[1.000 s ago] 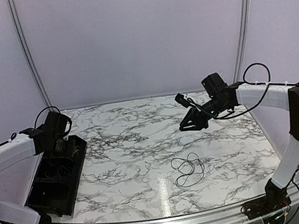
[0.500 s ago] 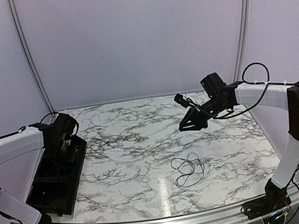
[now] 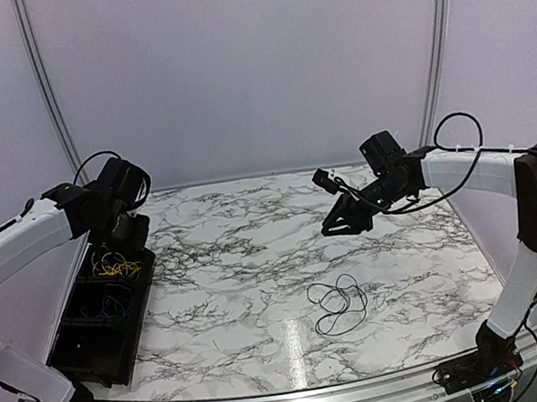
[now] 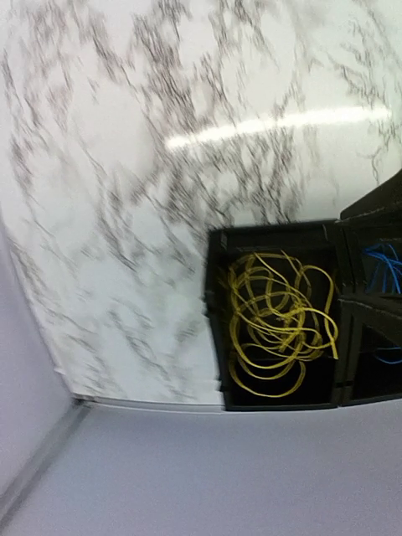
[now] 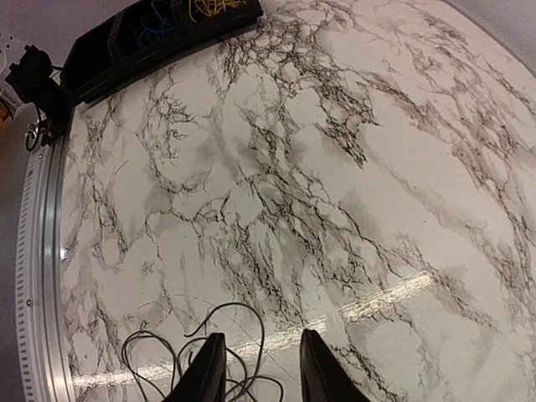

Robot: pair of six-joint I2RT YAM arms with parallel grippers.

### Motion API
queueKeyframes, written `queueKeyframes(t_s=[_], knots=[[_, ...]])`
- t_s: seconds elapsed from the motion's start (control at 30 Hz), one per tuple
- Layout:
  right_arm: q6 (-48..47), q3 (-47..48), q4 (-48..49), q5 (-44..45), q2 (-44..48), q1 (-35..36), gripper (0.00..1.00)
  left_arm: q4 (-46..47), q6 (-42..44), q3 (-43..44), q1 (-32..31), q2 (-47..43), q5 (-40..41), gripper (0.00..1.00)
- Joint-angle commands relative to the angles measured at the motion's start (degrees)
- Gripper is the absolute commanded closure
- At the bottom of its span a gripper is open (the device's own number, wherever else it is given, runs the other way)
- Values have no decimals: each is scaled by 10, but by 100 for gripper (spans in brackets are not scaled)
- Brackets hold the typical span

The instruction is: Untangle the cables

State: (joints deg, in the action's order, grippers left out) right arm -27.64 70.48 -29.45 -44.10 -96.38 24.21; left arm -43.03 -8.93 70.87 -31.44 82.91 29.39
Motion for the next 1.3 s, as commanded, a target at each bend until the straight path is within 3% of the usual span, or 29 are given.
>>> queueKeyframes(t_s=[0.0, 0.13, 0.17, 0.2, 0.27, 0.33, 0.43, 0.6, 0.73, 0.83, 1.0, 1.1, 1.2, 1.27], knots=[[-19, 24, -11, 29, -9, 6, 68, 133, 65, 25, -67, -53, -30, 65], [-58, 1, -14, 81, 18, 6, 61, 350, 149, -36, -111, -106, -75, 38], [-73, -15, -9, 94, 33, 6, 60, 420, 171, -66, -113, -123, -101, 8], [-91, -38, -3, 101, 48, 6, 58, 511, 176, -115, -113, -139, -95, 2], [-120, -83, 11, 114, 75, 6, 49, 666, 133, -197, -108, -152, -25, 1], [-140, -112, 5, 104, 89, 8, 47, 703, 103, -218, -89, -134, -49, 1], [-159, -148, 6, 112, 107, 32, 44, 700, 105, -218, -82, -93, -128, 1], [-156, -183, 47, 197, 88, 96, 43, 700, 25, -217, -83, -39, -213, 1], [-140, -149, 50, 224, 25, 115, 43, 671, -48, -210, -83, -1, -132, 1], [-135, -136, 63, 248, -5, 131, 45, 606, 26, -174, -84, 16, -226, 1], [-118, -130, 80, 260, -5, 140, 60, 643, -19, -192, -82, -1, -186, 1], [-118, -140, 89, 254, 26, 141, 87, 701, -87, -232, -58, -23, -187, 1], [-111, -142, 91, 243, 64, 140, 99, 748, -122, -250, -23, -16, -253, 2], [-104, -131, 77, 231, 89, 140, 100, 749, -87, -230, -20, 1, -327, 19]])
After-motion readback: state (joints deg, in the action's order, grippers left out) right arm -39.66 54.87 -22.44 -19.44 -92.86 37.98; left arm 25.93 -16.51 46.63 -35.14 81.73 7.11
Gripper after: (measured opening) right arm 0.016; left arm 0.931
